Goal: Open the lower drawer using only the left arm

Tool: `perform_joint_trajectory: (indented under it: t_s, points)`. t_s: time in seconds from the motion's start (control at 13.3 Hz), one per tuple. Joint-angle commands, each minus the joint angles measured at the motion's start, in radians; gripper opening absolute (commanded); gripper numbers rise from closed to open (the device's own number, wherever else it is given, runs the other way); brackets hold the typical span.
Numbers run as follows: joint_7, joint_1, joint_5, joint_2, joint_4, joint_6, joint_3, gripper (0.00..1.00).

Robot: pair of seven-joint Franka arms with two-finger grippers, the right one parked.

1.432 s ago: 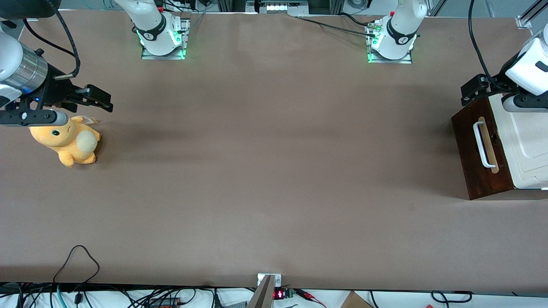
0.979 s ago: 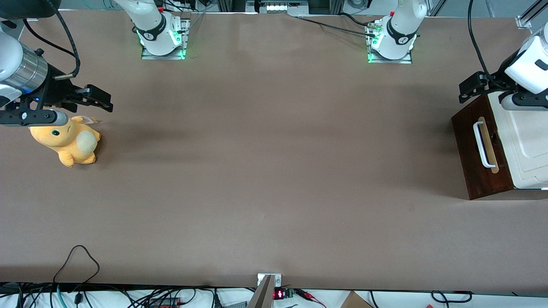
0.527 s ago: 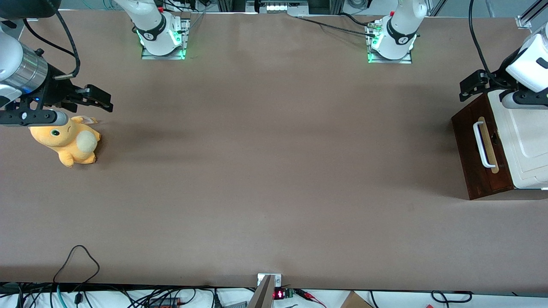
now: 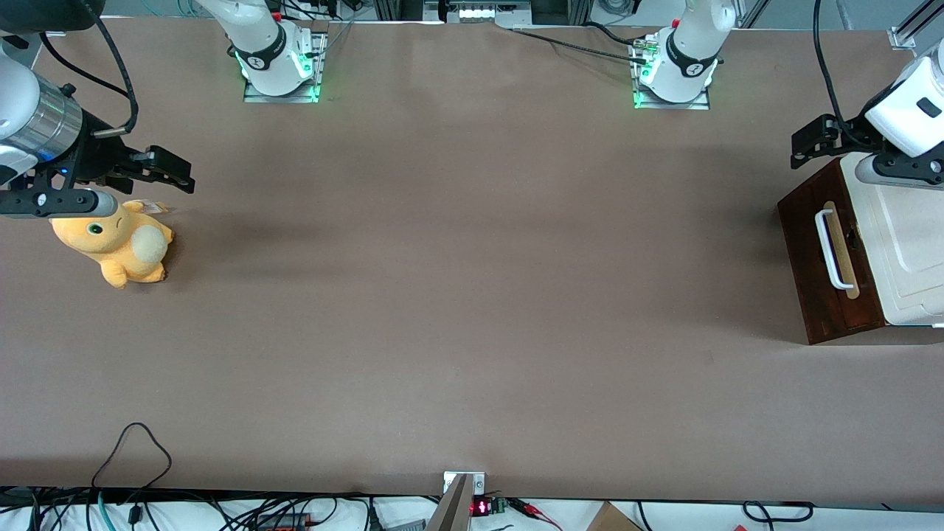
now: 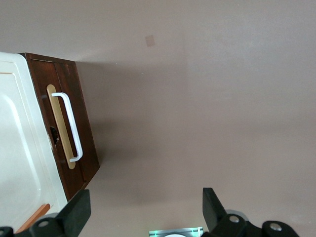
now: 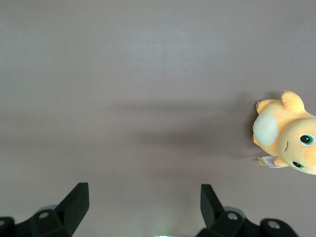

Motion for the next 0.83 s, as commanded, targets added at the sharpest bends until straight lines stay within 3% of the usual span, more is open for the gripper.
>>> perform_joint_trajectory:
  t_s: [0.0, 0.45, 0.75]
  points:
    - [0.030, 0.004, 0.098, 0.006, 0.017, -0.014, -0.033, 1.00]
    - [-0.235, 0.004, 0.586, 0.053, -0.148, -0.057, -0.263, 1.00]
    - [-0.584, 0.004, 0.779, 0.113, -0.340, -0.094, -0.366, 1.00]
